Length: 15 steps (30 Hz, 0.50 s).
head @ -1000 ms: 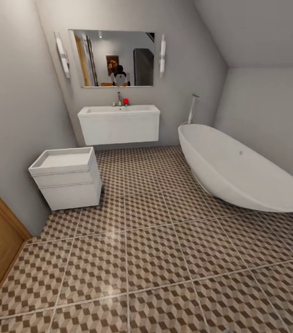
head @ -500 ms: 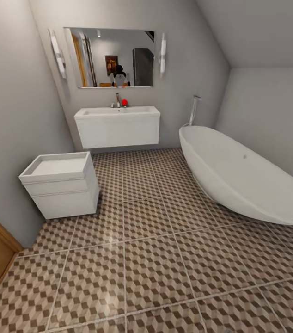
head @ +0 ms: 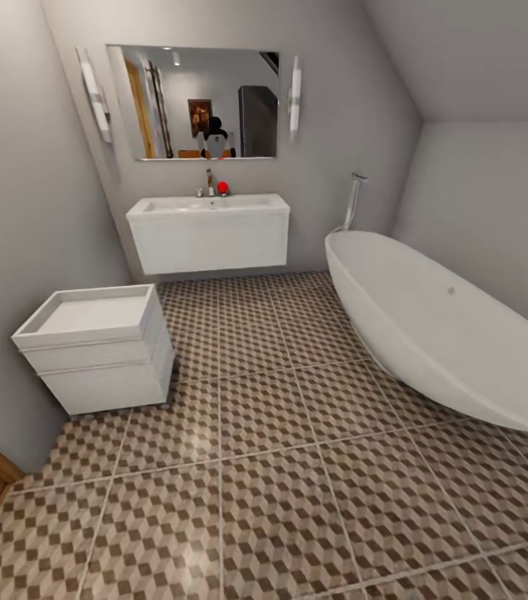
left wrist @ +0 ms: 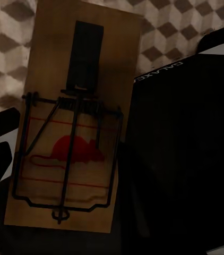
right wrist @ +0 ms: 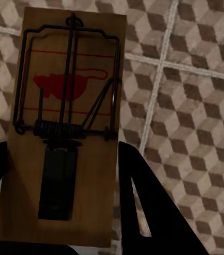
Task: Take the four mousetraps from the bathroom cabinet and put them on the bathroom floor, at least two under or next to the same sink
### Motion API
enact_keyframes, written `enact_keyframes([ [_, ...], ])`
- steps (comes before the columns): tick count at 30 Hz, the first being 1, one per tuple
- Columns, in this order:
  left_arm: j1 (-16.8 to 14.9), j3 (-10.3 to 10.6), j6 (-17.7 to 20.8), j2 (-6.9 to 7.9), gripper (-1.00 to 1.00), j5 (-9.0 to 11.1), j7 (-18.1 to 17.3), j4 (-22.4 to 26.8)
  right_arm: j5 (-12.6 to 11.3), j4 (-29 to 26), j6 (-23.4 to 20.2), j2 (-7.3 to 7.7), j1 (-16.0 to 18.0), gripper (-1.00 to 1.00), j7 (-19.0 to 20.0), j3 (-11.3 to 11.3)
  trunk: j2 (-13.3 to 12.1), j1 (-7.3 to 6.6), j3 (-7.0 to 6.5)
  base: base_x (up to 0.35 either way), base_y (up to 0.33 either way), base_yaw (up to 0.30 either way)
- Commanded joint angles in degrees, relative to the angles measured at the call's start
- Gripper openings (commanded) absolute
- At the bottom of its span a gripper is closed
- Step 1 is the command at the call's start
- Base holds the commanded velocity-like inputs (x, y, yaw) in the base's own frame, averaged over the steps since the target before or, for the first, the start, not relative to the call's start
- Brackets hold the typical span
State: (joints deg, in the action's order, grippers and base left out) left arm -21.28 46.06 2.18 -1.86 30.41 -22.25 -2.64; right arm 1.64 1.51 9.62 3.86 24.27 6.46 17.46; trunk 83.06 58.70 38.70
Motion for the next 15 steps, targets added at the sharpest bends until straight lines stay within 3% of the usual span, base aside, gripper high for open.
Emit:
enact_keyframes([
  [1,-0.07,0.26,0.20,-0.05,-1.00,0.62,-0.34,-0.17,-0.06,0.16,0.31,0.01,0.07,-1.00,0.27,0.03,0.02,0.03,0.05,0.333,0.000,0.000],
  [15,-0.07,0.26,0.19,-0.07,-1.00,0.62,-0.34,-0.17,-0.06,0.16,0.31,0.01,0.07,-1.00,0.26,0.03,0.02,0.03,0.05,0.333,0.000,0.000],
])
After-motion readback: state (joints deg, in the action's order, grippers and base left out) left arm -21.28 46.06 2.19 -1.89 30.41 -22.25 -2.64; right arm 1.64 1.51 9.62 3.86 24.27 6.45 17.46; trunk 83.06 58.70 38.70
